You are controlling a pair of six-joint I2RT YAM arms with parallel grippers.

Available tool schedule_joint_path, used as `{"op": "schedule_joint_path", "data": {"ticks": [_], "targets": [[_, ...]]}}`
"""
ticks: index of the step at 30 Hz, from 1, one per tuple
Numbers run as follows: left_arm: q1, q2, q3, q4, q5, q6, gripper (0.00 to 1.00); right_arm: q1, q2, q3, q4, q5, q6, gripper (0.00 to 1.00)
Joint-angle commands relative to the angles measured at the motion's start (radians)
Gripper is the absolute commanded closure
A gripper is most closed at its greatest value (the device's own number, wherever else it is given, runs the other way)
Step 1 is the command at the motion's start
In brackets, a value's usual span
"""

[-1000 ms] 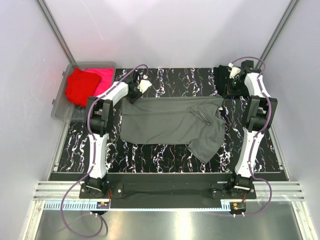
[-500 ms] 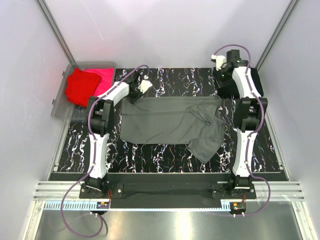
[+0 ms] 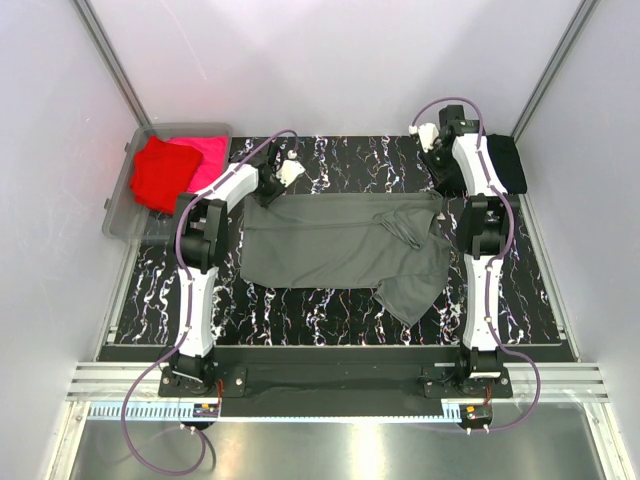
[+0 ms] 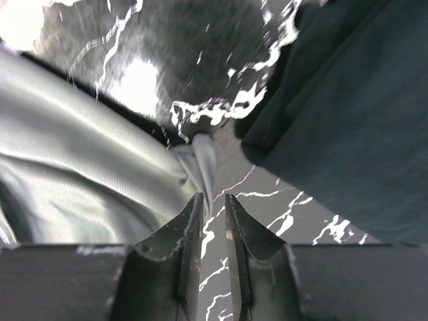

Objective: Fold and stack the t-shirts
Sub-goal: Fold the tshirt

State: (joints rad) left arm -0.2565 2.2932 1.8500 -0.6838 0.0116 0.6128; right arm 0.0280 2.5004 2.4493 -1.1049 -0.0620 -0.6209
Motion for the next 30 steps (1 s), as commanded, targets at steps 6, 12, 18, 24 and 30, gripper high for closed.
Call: {"op": "schedule_joint_path", "data": {"ticks": [6, 12, 18, 24, 30], "targets": [[-0.004, 0.023, 0.002, -0.013, 0.002, -0.004, 1.00, 0.012, 0.014, 0.034, -0.073, 0.004, -0.025, 0.75], [-0.006, 0.022, 0.002, -0.013, 0.001, -0.005, 1.00, 0.013, 0.040, 0.043, -0.093, -0.001, -0.025, 0.76], [-0.006, 0.022, 0.000, -0.013, -0.001, -0.005, 1.00, 0.012, 0.072, 0.059, -0.099, -0.001, -0.022, 0.76], [-0.007, 0.022, 0.000, -0.013, -0.001, -0.007, 1.00, 0.013, 0.107, 0.109, -0.098, 0.002, -0.017, 0.75], [-0.010, 0.025, 0.000, -0.013, -0.004, -0.007, 1.00, 0.013, 0.123, 0.126, -0.073, 0.010, -0.022, 0.75]]}}
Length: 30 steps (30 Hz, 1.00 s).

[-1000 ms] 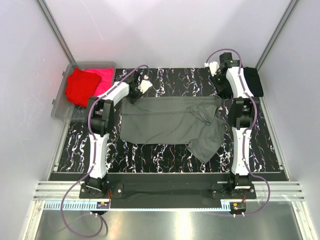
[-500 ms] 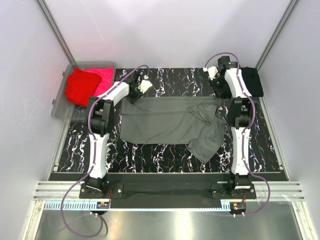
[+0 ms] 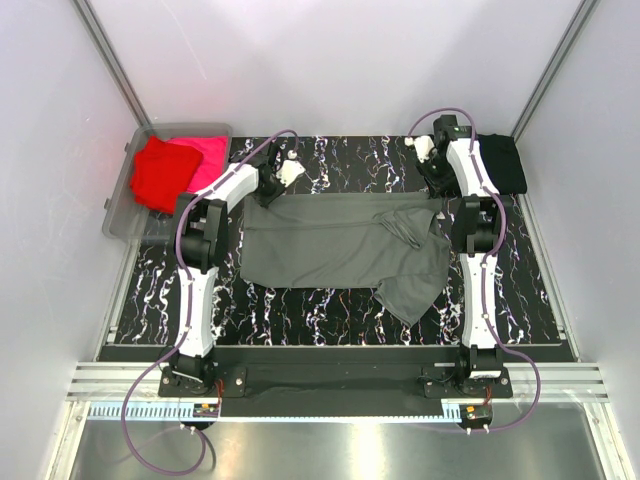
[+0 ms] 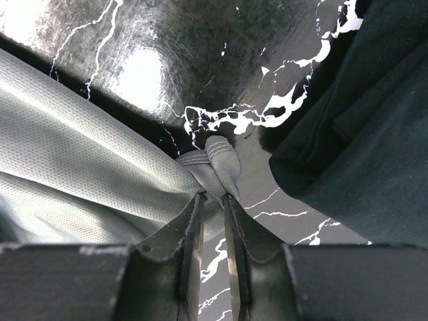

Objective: Fold and stack the t-shirts
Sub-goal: Fold the tshirt

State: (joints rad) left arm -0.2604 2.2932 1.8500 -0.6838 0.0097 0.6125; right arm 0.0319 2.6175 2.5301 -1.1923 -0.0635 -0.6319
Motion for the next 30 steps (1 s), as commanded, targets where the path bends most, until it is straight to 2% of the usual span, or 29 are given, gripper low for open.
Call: {"op": "schedule_joint_path", "data": {"ticks": [1, 4, 12, 17, 24, 30], "targets": [[-0.008, 0.025, 0.000, -0.011, -0.001, -0.007, 1.00, 0.011, 0.009, 0.051, 0.016, 0.014, -0.009, 0.75], [-0.010, 0.026, 0.002, -0.011, -0.004, -0.005, 1.00, 0.010, 0.024, 0.059, 0.020, 0.027, -0.008, 0.74], [-0.010, 0.026, 0.003, -0.011, -0.007, -0.005, 1.00, -0.006, 0.042, 0.056, 0.059, 0.172, 0.023, 0.74], [-0.005, 0.029, -0.001, 0.001, -0.057, 0.001, 1.00, -0.026, -0.008, 0.001, 0.060, 0.142, 0.061, 0.73], [0.000, 0.029, 0.012, 0.003, -0.047, -0.003, 1.00, -0.059, -0.092, -0.001, 0.059, 0.070, 0.130, 0.71], [0.000, 0.003, 0.054, 0.016, -0.057, 0.000, 1.00, -0.061, -0.146, -0.010, 0.059, 0.067, 0.144, 0.71]]}}
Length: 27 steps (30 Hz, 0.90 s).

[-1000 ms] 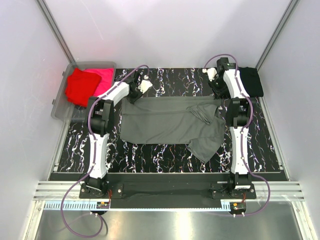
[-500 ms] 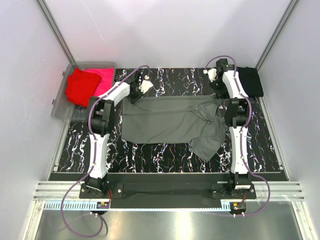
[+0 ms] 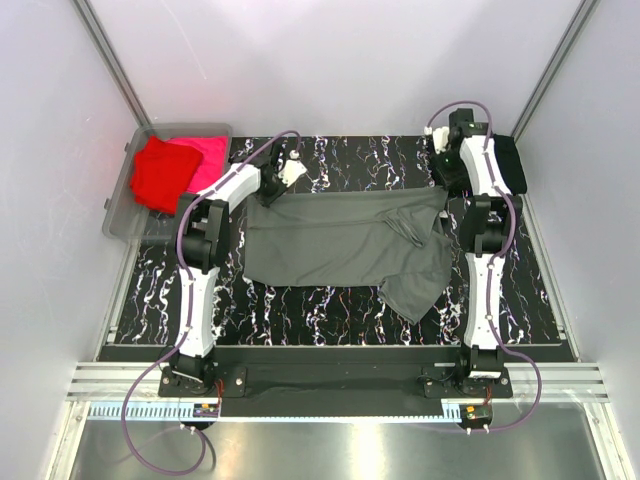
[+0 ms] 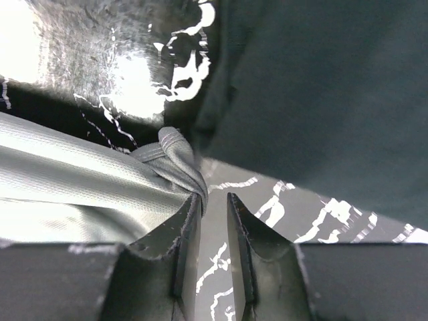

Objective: Fold and stack the t-shirts
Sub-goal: Fold the tshirt

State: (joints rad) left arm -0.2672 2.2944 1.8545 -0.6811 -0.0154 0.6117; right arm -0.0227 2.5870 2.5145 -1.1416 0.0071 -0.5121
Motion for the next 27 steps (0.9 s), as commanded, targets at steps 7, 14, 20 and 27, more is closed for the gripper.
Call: {"op": "schedule_joint_path", "data": {"ticks": [7, 14, 20, 27], "targets": [[0.002, -0.050, 0.068, 0.017, -0.018, -0.015, 1.00, -0.006, -0.176, -0.002, 0.005, -0.053, 0.024, 0.67], [-0.012, -0.082, 0.028, 0.017, -0.001, -0.017, 1.00, -0.005, -0.182, -0.028, -0.026, -0.091, 0.029, 0.63], [-0.013, -0.113, -0.034, 0.014, 0.009, -0.026, 1.00, 0.044, -0.251, -0.092, -0.114, -0.249, -0.103, 0.62], [-0.021, -0.130, -0.075, 0.006, 0.052, -0.056, 1.00, 0.132, -0.375, -0.370, -0.129, -0.430, -0.212, 0.63]]}}
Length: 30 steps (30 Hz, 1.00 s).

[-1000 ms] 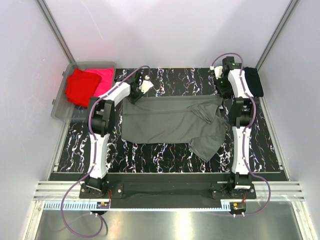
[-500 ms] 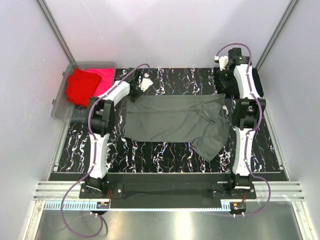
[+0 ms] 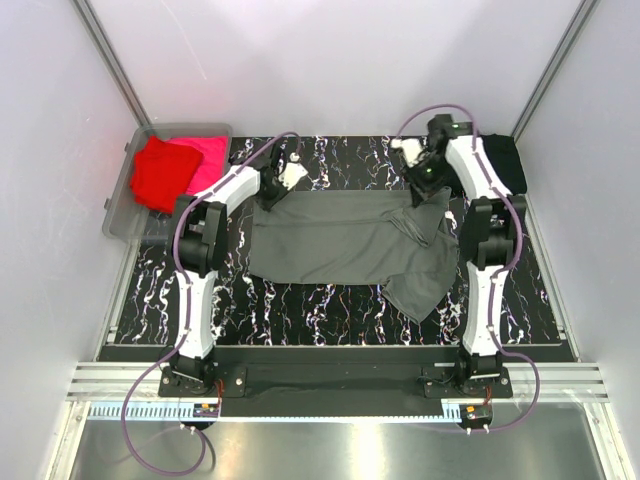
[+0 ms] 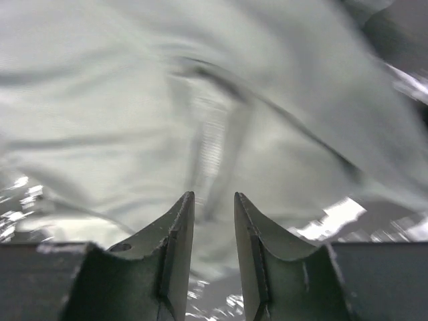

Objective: Fold and stack the t-shirts
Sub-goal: Fold the tshirt

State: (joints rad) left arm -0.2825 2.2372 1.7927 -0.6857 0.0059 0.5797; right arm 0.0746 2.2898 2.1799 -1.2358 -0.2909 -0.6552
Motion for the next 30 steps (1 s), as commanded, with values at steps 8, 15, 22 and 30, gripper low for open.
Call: {"op": "schedule_joint_path", "data": {"ticks": [8, 15, 22, 30], "targets": [[-0.017, -0.088, -0.035, 0.009, 0.032, -0.026, 1.00, 0.057, 0.014, 0.021, -0.045, -0.157, -0.049, 0.60], [-0.017, -0.088, -0.042, 0.008, 0.028, -0.026, 1.00, 0.059, 0.092, 0.076, -0.047, -0.137, -0.046, 0.58], [-0.018, -0.091, -0.061, 0.006, 0.022, -0.023, 1.00, 0.060, 0.169, 0.132, -0.047, -0.136, -0.038, 0.58], [-0.018, -0.091, -0.065, 0.005, 0.016, -0.023, 1.00, 0.060, 0.189, 0.143, -0.030, -0.122, -0.047, 0.57]]}}
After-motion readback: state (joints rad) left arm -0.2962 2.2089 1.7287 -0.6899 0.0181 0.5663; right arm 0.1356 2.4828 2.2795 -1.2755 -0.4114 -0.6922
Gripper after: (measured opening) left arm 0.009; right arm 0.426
